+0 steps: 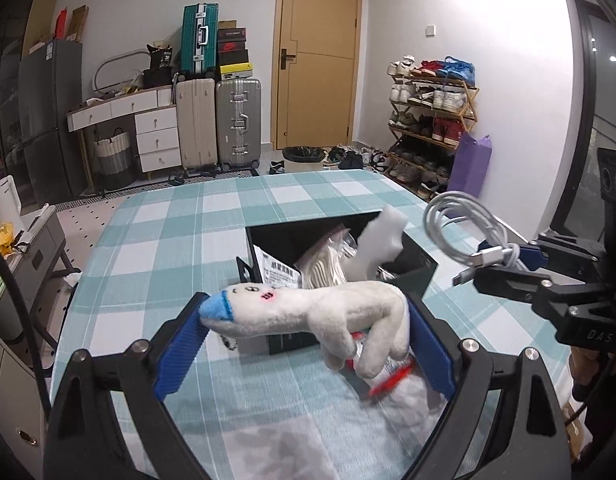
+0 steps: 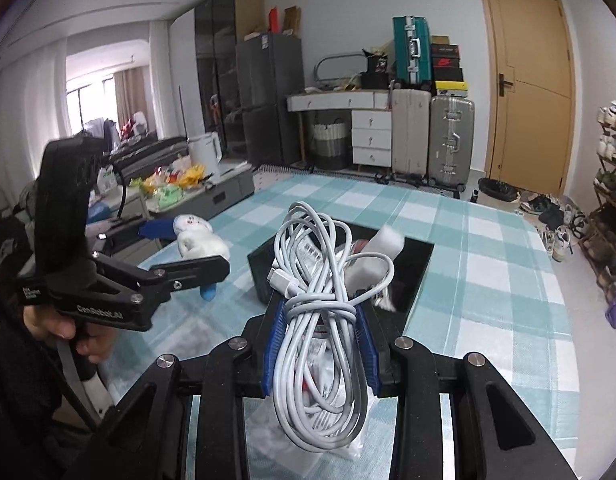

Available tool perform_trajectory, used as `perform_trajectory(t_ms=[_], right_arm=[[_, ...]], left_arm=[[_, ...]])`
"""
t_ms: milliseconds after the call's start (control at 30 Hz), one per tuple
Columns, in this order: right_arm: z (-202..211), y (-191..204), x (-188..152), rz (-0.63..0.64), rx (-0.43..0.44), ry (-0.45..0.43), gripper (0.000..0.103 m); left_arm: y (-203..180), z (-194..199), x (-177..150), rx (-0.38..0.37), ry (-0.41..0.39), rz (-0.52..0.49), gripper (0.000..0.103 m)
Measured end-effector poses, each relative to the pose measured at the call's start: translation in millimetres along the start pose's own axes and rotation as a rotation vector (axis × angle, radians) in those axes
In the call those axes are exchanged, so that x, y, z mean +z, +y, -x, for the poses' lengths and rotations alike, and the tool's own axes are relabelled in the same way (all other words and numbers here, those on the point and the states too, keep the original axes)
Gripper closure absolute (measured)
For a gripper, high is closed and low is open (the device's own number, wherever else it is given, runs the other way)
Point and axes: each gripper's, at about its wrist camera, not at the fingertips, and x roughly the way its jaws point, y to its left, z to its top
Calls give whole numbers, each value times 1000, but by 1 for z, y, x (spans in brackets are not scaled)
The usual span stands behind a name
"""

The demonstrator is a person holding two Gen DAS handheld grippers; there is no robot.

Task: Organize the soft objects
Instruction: 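Carry the plush toy and cable over the black box and lower them in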

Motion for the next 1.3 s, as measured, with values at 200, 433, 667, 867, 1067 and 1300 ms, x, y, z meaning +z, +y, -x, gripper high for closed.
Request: perform_trajectory(t_ms=[200, 433, 667, 867, 1067, 1300], right_arm=[[-4, -7, 9, -30, -30, -14, 70], [-13, -13, 18, -43, -59, -22, 70], [-20, -24, 26, -73, -91, -19, 70], [-28, -37, 31, -98, -118, -19, 70], [-38, -53, 34, -127, -143, -10, 70], [-52, -68, 36, -142, -176, -6, 70]], left_arm=[[2, -12, 10, 17, -6, -8, 10], [8, -29, 19, 23, 4, 3, 10], [11, -45, 24, 31, 15, 12, 10], [12, -55, 24, 33, 25, 10, 10], [12, -65, 27, 32, 36, 15, 10], [13, -81, 31, 35, 42, 13, 10]])
